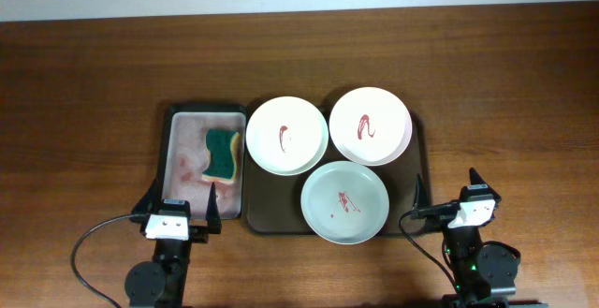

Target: Clean dirty plates on tray and stack at the side

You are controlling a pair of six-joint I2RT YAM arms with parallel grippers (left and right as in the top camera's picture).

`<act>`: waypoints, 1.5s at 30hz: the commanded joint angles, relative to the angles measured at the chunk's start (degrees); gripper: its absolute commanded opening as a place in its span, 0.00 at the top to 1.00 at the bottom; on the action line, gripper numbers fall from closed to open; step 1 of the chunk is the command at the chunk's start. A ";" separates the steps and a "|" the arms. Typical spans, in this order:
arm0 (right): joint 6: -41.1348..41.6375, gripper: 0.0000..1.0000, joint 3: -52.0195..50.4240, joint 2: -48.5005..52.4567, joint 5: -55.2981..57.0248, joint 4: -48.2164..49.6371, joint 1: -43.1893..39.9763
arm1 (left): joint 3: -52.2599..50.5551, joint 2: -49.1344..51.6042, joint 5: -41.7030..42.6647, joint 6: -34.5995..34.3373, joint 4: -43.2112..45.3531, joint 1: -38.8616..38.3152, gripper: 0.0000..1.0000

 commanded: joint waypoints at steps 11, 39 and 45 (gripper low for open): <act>5.70 0.01 13.97 4.44 -0.96 -13.20 -0.46 | 10.82 8.76 -0.20 1.11 -7.61 -0.15 0.00; 6.91 0.01 56.02 53.86 -17.86 -51.60 -0.42 | 51.87 57.81 11.06 0.46 -41.72 -0.15 0.01; 6.91 0.01 56.02 54.29 -20.44 -50.86 -0.42 | 51.87 57.94 13.42 0.44 -36.83 -0.15 0.01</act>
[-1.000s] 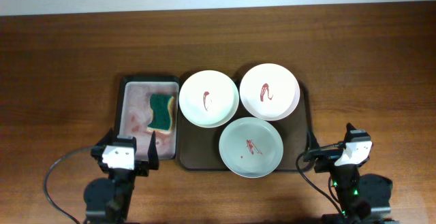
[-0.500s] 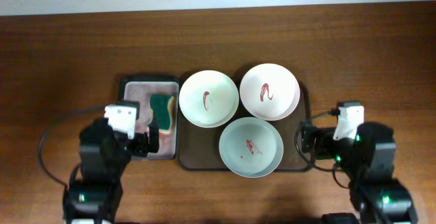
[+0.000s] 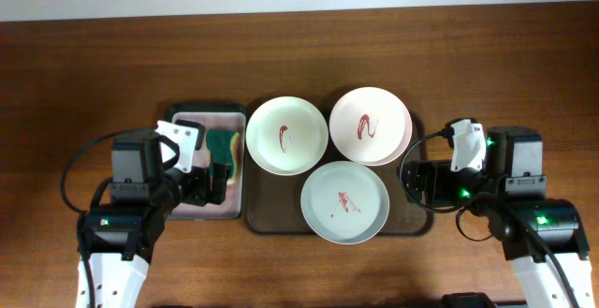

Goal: Clean dirty plates on tray and stack at the side
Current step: 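Reach the left gripper down to the green sponge in the white tray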

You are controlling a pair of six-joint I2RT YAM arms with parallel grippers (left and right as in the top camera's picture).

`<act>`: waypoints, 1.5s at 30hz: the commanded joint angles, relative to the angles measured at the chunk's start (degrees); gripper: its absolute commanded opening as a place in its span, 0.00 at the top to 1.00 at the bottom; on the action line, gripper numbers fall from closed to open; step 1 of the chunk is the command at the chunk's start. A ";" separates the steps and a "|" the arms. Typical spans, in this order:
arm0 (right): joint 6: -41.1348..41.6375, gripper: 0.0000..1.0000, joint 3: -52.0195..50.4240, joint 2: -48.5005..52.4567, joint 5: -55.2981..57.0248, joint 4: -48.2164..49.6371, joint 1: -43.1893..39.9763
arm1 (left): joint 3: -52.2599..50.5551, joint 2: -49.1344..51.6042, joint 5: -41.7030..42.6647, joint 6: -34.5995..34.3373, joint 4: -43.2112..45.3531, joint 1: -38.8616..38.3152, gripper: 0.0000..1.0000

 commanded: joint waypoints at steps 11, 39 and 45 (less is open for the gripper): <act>0.31 0.01 1.25 2.69 -3.04 0.26 -0.42 | 1.64 15.54 -3.63 -2.78 16.48 -0.15 0.01; 0.31 0.00 1.25 4.85 -3.04 0.24 -0.42 | 1.62 39.74 -2.56 -2.97 19.21 -0.42 0.36; 0.31 0.00 1.25 4.85 -3.04 0.22 -0.42 | 1.40 41.48 -7.82 -2.99 18.18 -3.85 0.37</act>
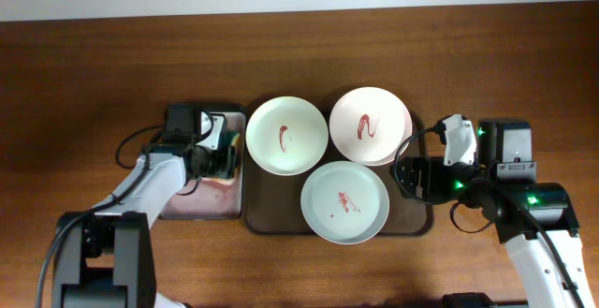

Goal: Clean dirty plates on tray and stack at the side
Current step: 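Reach the left gripper down to the green sponge in the white tray, then grasp the green sponge with the left gripper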

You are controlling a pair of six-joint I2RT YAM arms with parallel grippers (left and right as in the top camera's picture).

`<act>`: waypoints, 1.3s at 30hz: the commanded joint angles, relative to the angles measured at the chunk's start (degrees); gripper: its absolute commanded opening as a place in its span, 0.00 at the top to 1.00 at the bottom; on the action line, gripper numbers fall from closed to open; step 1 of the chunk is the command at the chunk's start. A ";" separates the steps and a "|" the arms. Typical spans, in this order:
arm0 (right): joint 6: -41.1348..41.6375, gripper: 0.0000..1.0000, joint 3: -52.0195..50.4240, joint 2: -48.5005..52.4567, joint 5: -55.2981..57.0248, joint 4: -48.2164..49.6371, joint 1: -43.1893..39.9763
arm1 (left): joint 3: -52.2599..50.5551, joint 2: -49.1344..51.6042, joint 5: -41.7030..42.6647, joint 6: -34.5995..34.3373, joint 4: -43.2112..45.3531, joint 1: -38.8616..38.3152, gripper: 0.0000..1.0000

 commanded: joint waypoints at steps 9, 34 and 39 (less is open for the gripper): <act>-0.15 0.00 1.14 0.13 -0.90 -0.04 -0.42 | 1.73 1.97 -7.10 0.02 -3.87 -3.28 1.00; -0.15 0.00 1.07 3.26 -0.94 -0.44 -0.39 | 3.78 2.21 -8.74 0.00 4.24 -3.19 0.15; -0.15 0.00 1.07 3.26 -0.92 -0.46 -0.39 | 3.78 4.37 -8.72 0.00 5.73 -3.17 0.52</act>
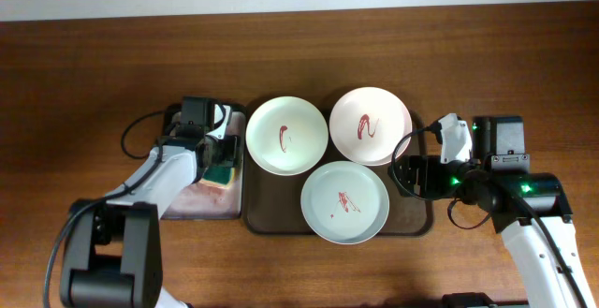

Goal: Clean dirty plates on tray and stack at the side
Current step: 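Grasp the green sponge with the left gripper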

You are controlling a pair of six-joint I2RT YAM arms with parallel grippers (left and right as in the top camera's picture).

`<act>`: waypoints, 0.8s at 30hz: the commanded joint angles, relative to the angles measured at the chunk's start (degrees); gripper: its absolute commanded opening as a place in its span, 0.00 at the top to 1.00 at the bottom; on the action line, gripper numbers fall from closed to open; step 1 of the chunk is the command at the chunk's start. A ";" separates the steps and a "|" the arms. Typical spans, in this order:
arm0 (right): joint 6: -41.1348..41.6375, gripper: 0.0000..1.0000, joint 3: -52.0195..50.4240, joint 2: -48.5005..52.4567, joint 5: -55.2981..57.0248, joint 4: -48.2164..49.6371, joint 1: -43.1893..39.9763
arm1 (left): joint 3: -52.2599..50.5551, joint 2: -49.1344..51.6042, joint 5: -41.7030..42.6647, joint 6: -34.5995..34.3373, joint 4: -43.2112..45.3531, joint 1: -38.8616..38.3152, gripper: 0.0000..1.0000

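Three plates with red smears lie on the dark tray: a white one at the back left, a pinkish one at the back right, and a pale green one in front. A green and yellow sponge sits in the pink-lined tub left of the tray. My left gripper is down on the sponge's far part, covering most of it; whether it grips is hidden. At the tray's right rim my right gripper stands open beside the pale green plate, holding nothing.
The tub and tray sit side by side in the middle of the brown wooden table. Black cables loop from both arms near the tub's left side and the tray's right side.
My left gripper has shifted slightly forward and lower onto the sponge in the tub. My right gripper has moved a little toward the tray's right rim. The plates have not moved.
Both arms were folded at the table's front edge with grippers open, and the sponge lay uncovered in the tub. Then the left arm stood over the tub and the right beside the tray. The left gripper then reached the sponge, where it now rests.
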 commanded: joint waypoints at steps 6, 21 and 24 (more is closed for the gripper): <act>-0.17 0.02 1.07 0.13 -0.92 -0.02 -0.39 | 1.05 1.57 -0.31 -0.02 1.70 0.09 1.00; -0.17 0.01 1.07 0.13 -0.92 -0.26 -0.39 | 7.04 0.83 0.90 -0.04 -16.09 0.04 0.30; -0.17 0.02 1.07 0.13 -0.92 -0.26 -0.39 | 6.97 0.83 0.87 -0.02 -18.47 0.02 0.33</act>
